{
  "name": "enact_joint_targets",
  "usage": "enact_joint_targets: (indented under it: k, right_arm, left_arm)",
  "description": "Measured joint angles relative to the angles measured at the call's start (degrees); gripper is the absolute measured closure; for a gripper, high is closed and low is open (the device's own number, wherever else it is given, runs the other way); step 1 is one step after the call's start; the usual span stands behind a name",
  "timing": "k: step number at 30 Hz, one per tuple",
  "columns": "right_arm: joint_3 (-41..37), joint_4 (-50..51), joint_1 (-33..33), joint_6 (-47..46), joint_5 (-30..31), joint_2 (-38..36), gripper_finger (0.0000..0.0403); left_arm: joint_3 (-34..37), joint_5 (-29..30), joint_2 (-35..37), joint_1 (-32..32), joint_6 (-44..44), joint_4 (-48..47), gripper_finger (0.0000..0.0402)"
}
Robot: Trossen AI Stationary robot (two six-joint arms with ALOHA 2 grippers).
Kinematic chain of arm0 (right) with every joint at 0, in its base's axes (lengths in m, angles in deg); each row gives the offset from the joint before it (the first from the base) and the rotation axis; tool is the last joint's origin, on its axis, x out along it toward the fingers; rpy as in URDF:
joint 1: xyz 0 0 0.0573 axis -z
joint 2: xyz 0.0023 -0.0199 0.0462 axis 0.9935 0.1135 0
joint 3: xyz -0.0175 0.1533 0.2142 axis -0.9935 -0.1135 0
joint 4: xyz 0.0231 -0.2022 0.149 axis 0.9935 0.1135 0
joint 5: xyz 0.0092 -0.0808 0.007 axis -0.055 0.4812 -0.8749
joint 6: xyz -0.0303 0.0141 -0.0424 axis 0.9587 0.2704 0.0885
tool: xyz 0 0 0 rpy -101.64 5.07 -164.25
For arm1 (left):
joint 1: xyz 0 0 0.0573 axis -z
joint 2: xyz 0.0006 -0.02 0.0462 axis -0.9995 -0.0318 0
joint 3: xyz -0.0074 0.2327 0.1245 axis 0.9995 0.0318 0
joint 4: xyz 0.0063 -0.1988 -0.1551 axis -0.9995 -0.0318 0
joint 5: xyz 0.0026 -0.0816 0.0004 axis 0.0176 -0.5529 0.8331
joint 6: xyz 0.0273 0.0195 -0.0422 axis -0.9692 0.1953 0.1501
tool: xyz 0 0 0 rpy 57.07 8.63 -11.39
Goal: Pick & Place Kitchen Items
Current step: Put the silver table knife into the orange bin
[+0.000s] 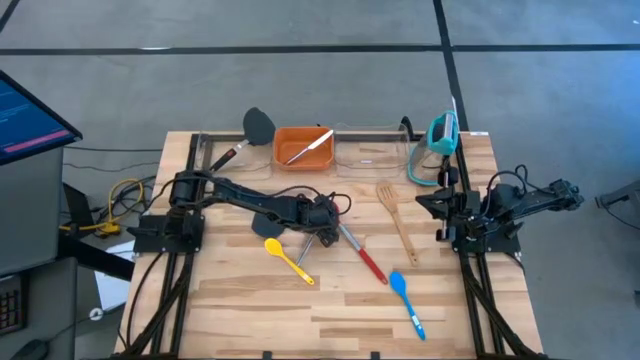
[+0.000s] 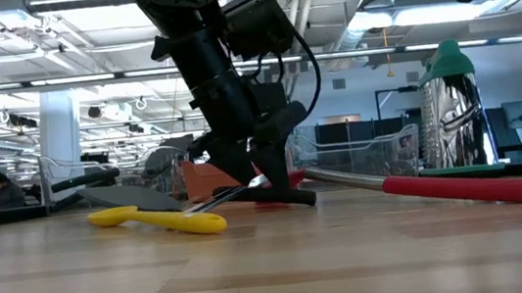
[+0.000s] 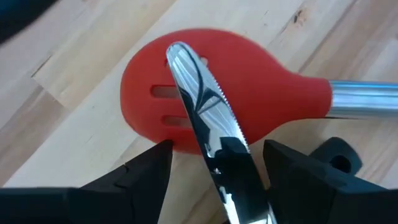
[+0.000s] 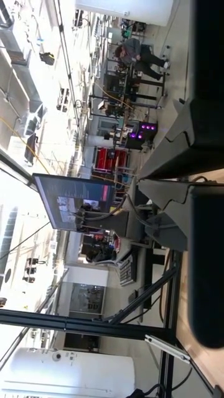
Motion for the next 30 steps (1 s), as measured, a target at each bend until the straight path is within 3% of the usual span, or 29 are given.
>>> enact_joint_targets:
  k: [8,30]
  right_arm:
    - [0.0,0.0,0.0,1.0,0.0,0.0,0.0393]
    - [0.0,0.0,0.0,0.9,0.0,0.0,0.0393]
  left_arm:
    - [0.2,-0.1,0.6,-0.1,-1.4,0.7,0.0176]
    - [0.1,0.3,0.5,0.0,-3.7,0.5,0.0336]
